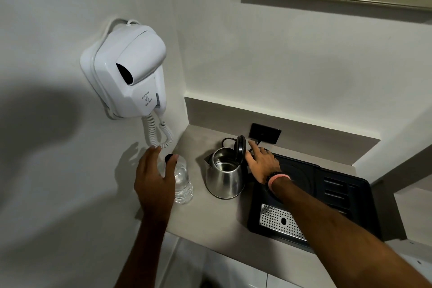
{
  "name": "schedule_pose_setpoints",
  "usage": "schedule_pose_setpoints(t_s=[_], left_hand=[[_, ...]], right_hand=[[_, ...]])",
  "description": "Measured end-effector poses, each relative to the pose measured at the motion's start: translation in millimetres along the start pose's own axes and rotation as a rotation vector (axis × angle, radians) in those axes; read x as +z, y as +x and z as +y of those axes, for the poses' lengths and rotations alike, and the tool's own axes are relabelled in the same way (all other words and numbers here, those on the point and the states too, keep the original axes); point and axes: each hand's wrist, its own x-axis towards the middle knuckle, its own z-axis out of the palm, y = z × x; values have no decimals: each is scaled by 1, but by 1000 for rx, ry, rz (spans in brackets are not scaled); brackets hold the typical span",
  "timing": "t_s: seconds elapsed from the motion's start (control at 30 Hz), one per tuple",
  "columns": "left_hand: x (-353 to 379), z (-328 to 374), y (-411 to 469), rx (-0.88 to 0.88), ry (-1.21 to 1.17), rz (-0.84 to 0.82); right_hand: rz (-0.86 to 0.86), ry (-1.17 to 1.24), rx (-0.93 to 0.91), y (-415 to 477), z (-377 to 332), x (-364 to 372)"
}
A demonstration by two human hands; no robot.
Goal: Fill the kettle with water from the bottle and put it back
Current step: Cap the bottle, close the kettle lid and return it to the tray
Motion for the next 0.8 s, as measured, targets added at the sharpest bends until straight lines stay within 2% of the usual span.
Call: schedule_pose_setpoints(t_s=[0.07,0.13,0.2,0.33,0.5,0.6,0.8], left_hand=[[1,13,-5,134,-44,122],[12,32,-12,248,-90,85],[31,49,-19,283,-104,-105],[76,50,-24,166,-24,-632],[114,20,-22,210,255,-940],[125,9,-23,275,378,-1003],[131,9,-32,244,379,-941]], right_hand=[[-16,20,-8,1,-5,0],[-16,23,-5,1,-14,1],[3,-8,2,2,-23,4],[4,-188,10,6,-37,15],[17,-206,-61,7,-29,20],[32,-195,-126,7,-14,14],[-31,-196,-166,8,6,8]])
